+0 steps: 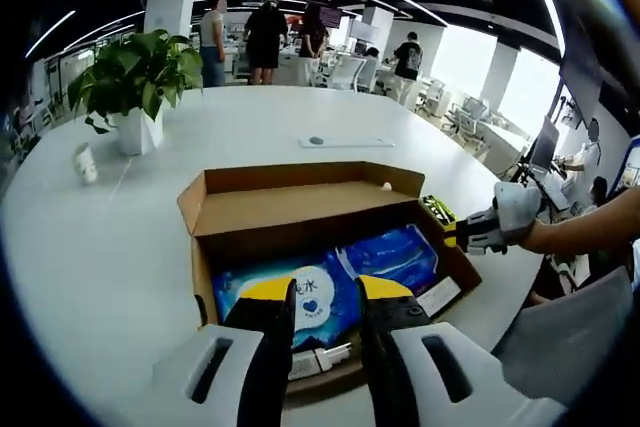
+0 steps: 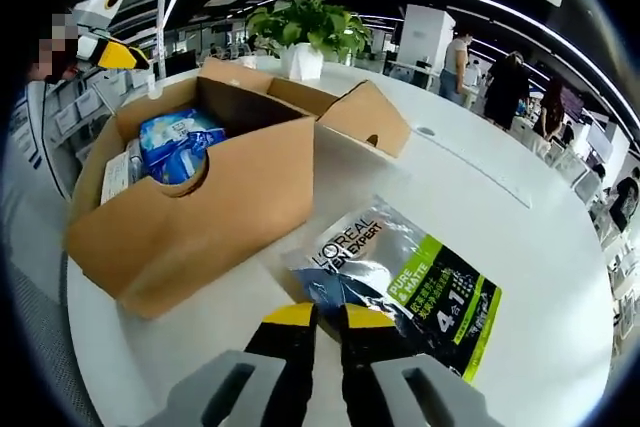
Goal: Operate the shoe box by opening the lid, removing the specified soft item, and placing it in the target area until the item is outside and the box remains undamaged.
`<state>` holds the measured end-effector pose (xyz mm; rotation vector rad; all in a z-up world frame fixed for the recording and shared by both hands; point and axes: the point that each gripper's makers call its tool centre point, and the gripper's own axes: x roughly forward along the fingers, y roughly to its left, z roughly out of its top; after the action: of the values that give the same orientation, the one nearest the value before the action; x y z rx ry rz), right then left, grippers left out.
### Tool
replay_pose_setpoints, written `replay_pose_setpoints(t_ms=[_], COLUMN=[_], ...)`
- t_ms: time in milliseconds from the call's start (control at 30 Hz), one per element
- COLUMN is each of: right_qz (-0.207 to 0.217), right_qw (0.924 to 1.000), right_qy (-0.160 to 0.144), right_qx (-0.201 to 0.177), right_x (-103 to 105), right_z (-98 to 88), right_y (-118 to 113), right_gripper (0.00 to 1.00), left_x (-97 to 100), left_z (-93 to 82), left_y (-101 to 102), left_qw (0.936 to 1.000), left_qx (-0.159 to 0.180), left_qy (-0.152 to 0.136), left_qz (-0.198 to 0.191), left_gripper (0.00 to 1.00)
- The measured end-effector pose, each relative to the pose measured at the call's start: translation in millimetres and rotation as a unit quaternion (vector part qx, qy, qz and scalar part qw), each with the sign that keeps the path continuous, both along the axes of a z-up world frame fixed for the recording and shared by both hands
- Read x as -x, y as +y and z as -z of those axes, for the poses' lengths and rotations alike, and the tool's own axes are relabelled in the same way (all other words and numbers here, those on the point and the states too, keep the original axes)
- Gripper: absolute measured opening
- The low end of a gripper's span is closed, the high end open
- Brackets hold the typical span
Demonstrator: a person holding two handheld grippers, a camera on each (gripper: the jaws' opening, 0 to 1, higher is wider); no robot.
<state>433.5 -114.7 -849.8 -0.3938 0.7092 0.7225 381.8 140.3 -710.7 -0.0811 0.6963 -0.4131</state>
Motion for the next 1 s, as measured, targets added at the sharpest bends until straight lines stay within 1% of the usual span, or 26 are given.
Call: replay_pose_setpoints(t_ms=[200, 400, 633, 767, 1000], right_qz=[-0.001, -0.006, -0.006, -0.007, -0.003], right_qw=[1.0000, 1.0000, 0.9999, 0.9999, 0.9997], right_qy=[-0.001, -0.003, -0.008, -0.012, -0.021], right_qx=[-0.005, -0.006, -0.003, -0.003, -0.013], right_x=[3.2, 7.7, 11.0, 11.2, 10.7], right_z=[-4.8, -10.4, -17.9, -22.9, -34.9], right_y=[0.8, 0.7, 0.0, 1.6, 4.4], right_gripper=[0.07, 0.10, 0.13, 0.14, 0.16], left_x=[-0.2, 2.1, 6.2, 8.6, 16.2], left_z=[-0.1, 3.7, 6.5, 5.3, 11.7], left_y=[6.2, 16.1, 37.9, 49.1, 69.4], left_qw=[1.0000, 0.9995, 0.9978, 0.9976, 0.9964], left_qx=[-0.005, -0.029, -0.057, -0.056, -0.064], left_qy=[-0.002, -0.004, -0.006, -0.006, 0.002], left_qz=[-0.005, -0.012, -0.031, -0.039, -0.055], left_gripper=[0.23, 0.24, 0.26, 0.26, 0.27])
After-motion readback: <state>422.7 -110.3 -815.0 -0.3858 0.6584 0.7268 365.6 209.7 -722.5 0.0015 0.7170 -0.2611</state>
